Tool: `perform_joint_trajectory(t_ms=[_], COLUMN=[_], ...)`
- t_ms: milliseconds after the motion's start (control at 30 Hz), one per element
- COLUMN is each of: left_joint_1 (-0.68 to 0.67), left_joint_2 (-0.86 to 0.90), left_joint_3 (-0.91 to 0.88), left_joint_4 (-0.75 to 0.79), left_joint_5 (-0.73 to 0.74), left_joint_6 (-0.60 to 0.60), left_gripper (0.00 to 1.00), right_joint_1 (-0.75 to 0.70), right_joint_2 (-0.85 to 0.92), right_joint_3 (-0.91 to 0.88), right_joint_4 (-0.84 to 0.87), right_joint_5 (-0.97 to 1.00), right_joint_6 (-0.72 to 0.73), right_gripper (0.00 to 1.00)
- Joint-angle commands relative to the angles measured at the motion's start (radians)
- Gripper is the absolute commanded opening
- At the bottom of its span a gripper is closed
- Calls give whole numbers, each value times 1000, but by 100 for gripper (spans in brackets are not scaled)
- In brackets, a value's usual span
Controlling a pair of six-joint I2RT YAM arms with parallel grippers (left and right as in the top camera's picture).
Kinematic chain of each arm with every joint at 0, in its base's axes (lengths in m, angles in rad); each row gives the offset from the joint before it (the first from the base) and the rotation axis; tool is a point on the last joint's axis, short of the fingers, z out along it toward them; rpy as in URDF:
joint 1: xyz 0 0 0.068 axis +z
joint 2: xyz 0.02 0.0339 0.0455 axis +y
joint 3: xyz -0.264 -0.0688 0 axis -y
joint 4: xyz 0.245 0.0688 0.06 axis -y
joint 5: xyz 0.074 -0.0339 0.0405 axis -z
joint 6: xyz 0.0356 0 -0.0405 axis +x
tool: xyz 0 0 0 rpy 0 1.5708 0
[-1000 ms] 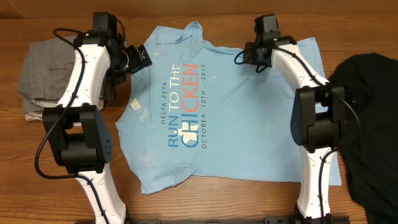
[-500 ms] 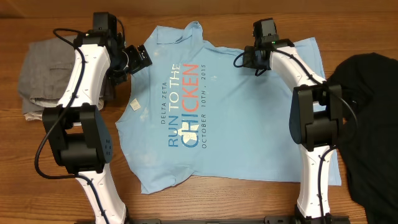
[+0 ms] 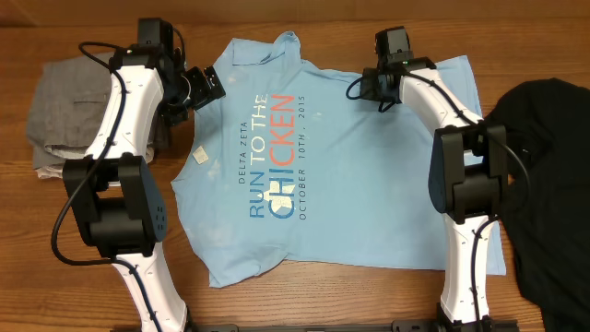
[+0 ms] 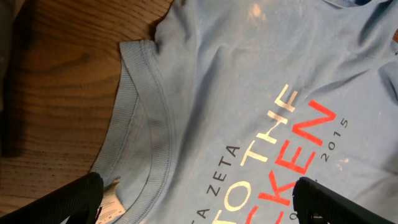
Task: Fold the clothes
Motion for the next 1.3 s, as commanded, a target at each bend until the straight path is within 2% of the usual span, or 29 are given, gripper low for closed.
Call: perform_joint_trajectory(t_ms=[0, 167, 267, 433, 500, 533, 667, 700, 800, 900, 1033, 1100, 1267], left_joint_1=[-3, -3, -3, -3, -3, -3, -3, -3, -3, -3, -3, -3, -3], left_joint_2=[9, 9, 9, 9, 9, 9, 9, 9, 9, 9, 9, 9, 9], left_joint_3=[-6, -6, -6, -6, -6, -6, -6, -6, -6, -6, -6, -6, -6], left_joint_4=[2, 2, 2, 2, 2, 2, 2, 2, 2, 2, 2, 2, 2], left_joint_5=[7, 7, 7, 7, 7, 7, 7, 7, 7, 7, 7, 7, 7], left_joint_6=[14, 14, 14, 14, 14, 14, 14, 14, 14, 14, 14, 14, 14], left_gripper=[100, 100, 100, 100, 100, 100, 100, 100, 100, 100, 100, 100, 100], right_joint_1=[-5, -5, -5, -5, -6, -11, -25, -31, -51, -77, -119, -138, -167], right_joint_2=[18, 81, 123, 135, 135, 135, 122, 107, 42, -36, -169, -245, -425], right_joint_3=[-9, -9, -9, -8, -6, -6, 14, 25, 43, 43, 43, 43, 43], right_joint_4=[44, 151, 246, 402, 463, 513, 544, 532, 473, 407, 232, 128, -76], right_joint_5=[21, 20, 20, 21, 21, 21, 20, 20, 20, 19, 16, 16, 16], right_joint_6=[5, 5, 4, 4, 4, 4, 3, 0, 1, 1, 1, 2, 1], right_gripper=[4, 5, 13, 16, 22, 32, 47, 54, 66, 82, 91, 100, 100])
